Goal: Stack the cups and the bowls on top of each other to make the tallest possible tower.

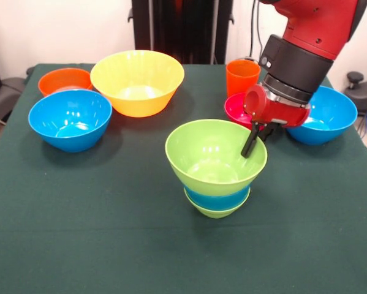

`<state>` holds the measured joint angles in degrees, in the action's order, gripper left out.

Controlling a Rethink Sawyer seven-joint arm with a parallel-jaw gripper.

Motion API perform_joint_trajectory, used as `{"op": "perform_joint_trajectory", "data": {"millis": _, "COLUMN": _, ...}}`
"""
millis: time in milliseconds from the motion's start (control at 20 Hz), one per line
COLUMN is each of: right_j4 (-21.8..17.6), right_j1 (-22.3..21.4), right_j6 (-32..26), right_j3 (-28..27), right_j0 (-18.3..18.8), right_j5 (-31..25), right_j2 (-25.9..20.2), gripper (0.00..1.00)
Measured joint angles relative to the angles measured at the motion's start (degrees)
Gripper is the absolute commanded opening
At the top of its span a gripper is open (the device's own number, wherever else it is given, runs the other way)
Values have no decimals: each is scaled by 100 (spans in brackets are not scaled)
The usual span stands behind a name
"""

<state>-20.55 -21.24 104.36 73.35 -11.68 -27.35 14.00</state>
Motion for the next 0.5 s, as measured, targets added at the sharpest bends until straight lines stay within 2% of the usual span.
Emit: {"op": "perform_joint_trajectory", "data": {"millis": 500, "right_j4": 0, "right_j1": -70, "right_j6": 0, "right_j3": 21, "right_j0": 1, "right_j5": -1, "right_j2": -41, "gripper": 0}}
